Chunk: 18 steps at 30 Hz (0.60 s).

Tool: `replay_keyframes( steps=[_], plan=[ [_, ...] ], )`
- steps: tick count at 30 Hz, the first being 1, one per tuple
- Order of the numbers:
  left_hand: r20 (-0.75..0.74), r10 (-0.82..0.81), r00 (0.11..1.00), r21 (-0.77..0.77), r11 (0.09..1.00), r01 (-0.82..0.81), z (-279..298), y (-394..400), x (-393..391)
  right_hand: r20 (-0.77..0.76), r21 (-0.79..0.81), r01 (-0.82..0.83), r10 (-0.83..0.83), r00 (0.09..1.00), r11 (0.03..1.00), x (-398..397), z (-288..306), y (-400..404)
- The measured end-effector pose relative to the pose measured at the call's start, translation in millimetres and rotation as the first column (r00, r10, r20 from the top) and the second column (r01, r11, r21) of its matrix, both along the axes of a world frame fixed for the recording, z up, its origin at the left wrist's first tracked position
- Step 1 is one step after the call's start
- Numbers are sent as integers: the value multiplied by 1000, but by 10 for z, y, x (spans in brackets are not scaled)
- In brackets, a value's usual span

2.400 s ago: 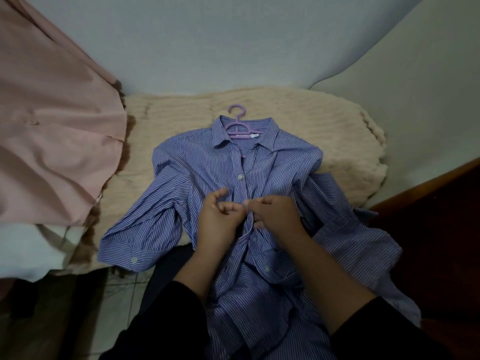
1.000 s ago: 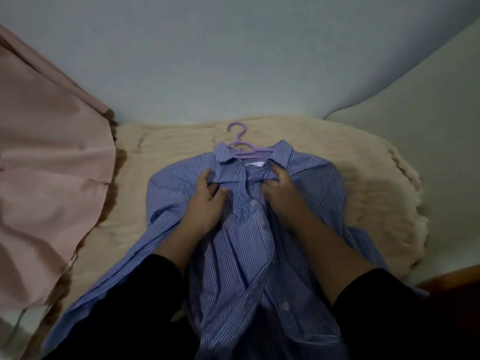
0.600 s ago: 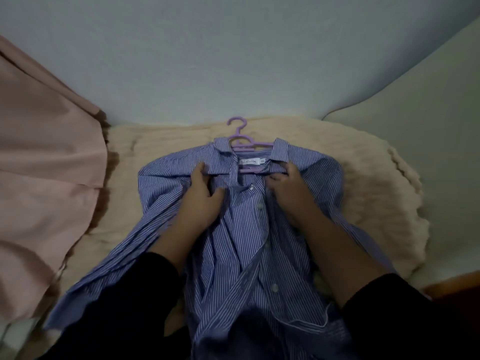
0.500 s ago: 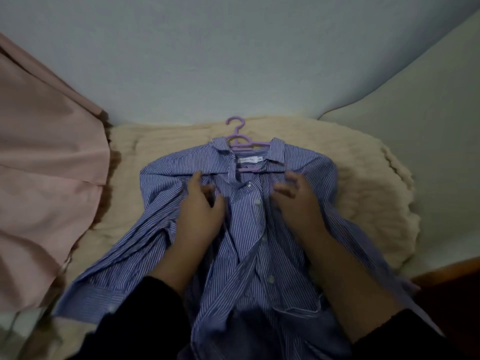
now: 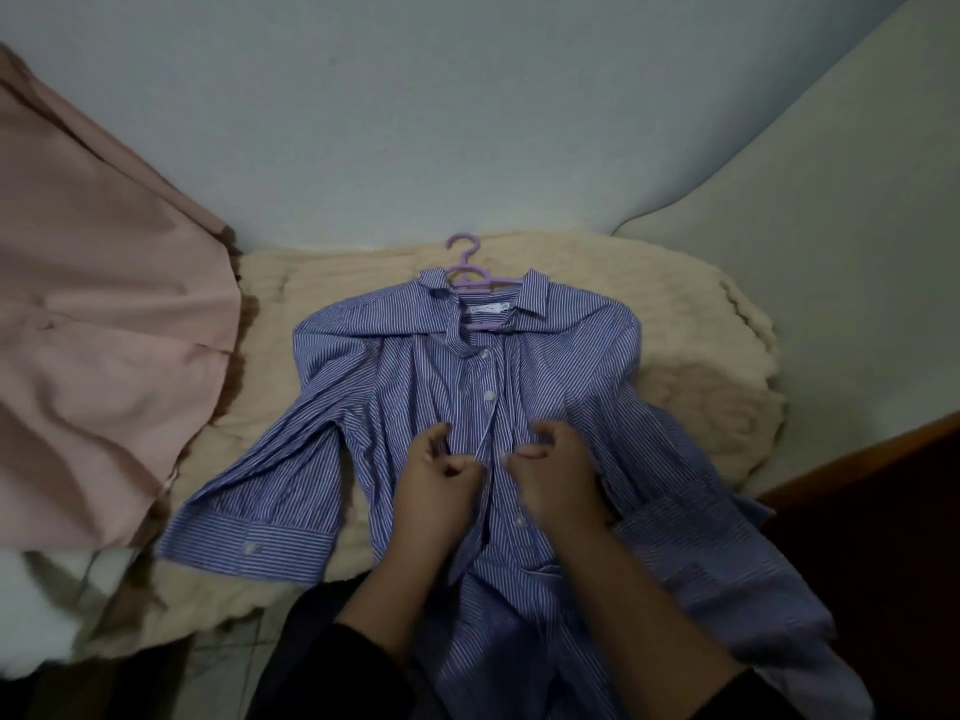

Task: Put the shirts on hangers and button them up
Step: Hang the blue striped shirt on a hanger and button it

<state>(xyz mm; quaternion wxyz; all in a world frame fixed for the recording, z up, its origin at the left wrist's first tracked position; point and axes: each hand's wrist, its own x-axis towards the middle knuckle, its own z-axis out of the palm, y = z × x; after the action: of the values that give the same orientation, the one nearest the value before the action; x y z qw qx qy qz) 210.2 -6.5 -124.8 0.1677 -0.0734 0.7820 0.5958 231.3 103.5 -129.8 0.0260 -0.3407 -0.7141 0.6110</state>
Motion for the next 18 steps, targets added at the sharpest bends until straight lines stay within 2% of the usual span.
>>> replay_keyframes(
  steps=[4,7,11,18],
  plan=[
    [115,49,992,116,991,-62,-80,-43,-36,9,-20,2,-2,1000,1000,-56,-20,6],
    [141,82,987,174,979,-106,-124,-55,-47,20,-100,37,-35,999,994,-80,-20,25],
    [80,51,995,200,977,-67,-125,-44,-26,57,-184,55,-45,997,981,-100,-74,63],
    [-66,-51,997,86,995,57,-87,-36,-2,68,-251,46,-30,997,967,-131,-132,102]
  ],
)
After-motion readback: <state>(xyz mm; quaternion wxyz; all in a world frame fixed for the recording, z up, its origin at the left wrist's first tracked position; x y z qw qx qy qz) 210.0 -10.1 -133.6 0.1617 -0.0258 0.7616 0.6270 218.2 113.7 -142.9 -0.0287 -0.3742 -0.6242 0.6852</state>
